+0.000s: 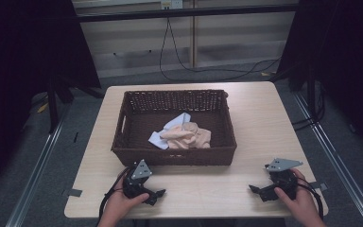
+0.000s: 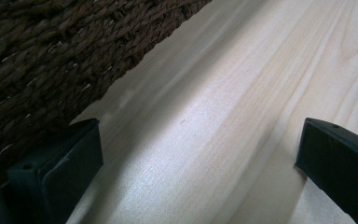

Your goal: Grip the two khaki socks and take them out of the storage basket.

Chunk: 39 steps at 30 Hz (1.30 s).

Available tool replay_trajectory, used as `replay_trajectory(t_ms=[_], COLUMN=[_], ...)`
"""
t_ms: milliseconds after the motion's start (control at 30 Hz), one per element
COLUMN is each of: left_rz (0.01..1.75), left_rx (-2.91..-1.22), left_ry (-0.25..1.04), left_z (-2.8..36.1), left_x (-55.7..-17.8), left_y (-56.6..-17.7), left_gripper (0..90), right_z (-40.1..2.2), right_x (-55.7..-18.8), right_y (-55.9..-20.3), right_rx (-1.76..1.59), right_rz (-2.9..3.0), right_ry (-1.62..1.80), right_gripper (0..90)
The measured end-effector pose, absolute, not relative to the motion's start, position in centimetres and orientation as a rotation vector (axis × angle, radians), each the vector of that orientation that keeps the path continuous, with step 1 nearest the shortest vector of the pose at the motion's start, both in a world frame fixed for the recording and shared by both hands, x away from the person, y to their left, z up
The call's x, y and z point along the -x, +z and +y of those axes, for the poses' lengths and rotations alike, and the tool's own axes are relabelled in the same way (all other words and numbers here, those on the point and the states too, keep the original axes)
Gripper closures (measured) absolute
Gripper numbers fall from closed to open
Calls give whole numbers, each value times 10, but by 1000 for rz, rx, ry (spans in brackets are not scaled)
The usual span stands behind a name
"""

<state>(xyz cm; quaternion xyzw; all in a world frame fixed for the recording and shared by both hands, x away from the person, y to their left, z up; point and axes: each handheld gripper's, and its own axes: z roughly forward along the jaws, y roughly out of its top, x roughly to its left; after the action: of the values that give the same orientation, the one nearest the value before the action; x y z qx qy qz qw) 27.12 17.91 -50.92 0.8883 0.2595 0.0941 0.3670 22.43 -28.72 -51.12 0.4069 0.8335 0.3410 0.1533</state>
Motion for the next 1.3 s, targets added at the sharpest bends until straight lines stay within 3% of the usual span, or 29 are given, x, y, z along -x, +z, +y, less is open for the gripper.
replay_trajectory(t_ms=[300,867,1300], left_rz=[673,689,690], left_rx=[-2338,-2427,-2477], left_ry=[219,-30,-110], left_z=[175,167,163], left_x=[-272,-287,-298], left_y=[-505,-462,-444], left_gripper=[0,15,15], right_z=[-287,-287,-287], right_x=[-224,-224,-224], right_y=[-511,-511,-511], right_rx=[-1172,-1171,-1171], right_rz=[2390,2390,2390], right_ry=[977,978,978], right_gripper=[0,0,0])
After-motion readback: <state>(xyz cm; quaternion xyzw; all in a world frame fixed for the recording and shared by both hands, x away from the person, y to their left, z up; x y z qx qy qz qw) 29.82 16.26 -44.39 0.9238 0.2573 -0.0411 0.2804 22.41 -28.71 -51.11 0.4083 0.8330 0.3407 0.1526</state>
